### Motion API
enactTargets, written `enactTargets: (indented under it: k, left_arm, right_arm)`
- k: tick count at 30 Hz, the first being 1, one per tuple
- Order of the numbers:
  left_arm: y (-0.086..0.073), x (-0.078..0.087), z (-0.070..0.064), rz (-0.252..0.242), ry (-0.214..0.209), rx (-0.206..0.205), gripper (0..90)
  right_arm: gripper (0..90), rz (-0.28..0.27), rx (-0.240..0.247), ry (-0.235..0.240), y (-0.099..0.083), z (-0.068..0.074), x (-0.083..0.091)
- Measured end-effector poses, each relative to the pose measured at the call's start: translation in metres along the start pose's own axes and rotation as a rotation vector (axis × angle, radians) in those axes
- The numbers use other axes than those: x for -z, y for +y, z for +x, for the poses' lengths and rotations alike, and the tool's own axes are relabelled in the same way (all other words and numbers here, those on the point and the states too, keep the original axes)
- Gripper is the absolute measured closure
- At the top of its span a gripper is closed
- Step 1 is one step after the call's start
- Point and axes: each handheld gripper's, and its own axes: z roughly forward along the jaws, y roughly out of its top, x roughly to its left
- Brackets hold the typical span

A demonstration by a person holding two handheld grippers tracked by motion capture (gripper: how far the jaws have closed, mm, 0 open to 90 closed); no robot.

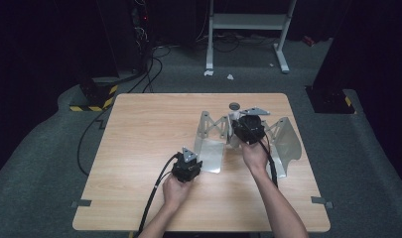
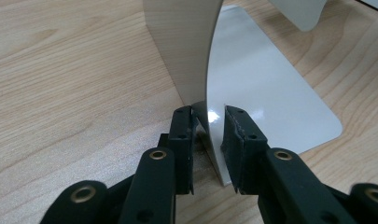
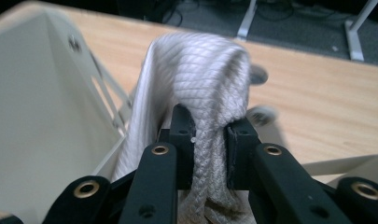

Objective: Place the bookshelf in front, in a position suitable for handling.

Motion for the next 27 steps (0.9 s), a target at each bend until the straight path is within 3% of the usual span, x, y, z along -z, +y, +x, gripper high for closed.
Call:
enactTargets:
  k: [6,8,11,13,15,18,20,22,24,27]
  left_arm:
    - [0.0,0.0,0.0,0.001,-0.002,-0.001,72.8]
    - [0.0,0.0,0.0,0.001,-0.003,0.0,72.9]
    - [0.0,0.0,0.0,0.001,-0.002,-0.001,72.9]
    - [0.0,0.0,0.0,0.001,-0.003,-0.001,72.8]
    - [0.0,0.0,0.0,0.0,-0.004,0.001,72.9]
    - [0.0,0.0,0.0,0.001,-0.003,0.0,72.9]
    - [0.0,0.0,0.0,0.001,-0.004,-0.001,73.0]
    - [0.0,0.0,0.0,0.0,-0.005,-0.003,73.0]
    - [0.0,0.0,0.0,0.0,-0.008,-0.005,73.6]
    - [0.0,0.0,-0.001,0.002,-0.012,-0.009,74.2]
  right_arm:
    - [76.9,0.065,0.009,-0.022,-0.023,0.003,-0.028]
    - [76.9,0.124,0.004,-0.032,-0.032,0.002,-0.039]
    - [77.0,0.148,0.007,-0.04,-0.039,-0.001,-0.045]
    - [77.3,0.17,-0.017,-0.036,-0.045,-0.005,-0.048]
    - [77.5,0.165,-0.019,-0.042,-0.046,-0.008,-0.046]
    - [77.7,0.112,-0.035,-0.044,-0.039,-0.01,-0.034]
    - [77.7,0.044,-0.046,-0.052,-0.027,-0.014,-0.016]
    - [77.7,0.016,-0.035,-0.068,-0.019,-0.017,-0.005]
    - [77.8,-0.003,-0.028,-0.097,-0.012,-0.019,0.003]
    - [77.9,0.0,-0.006,-0.142,-0.013,-0.02,0.002]
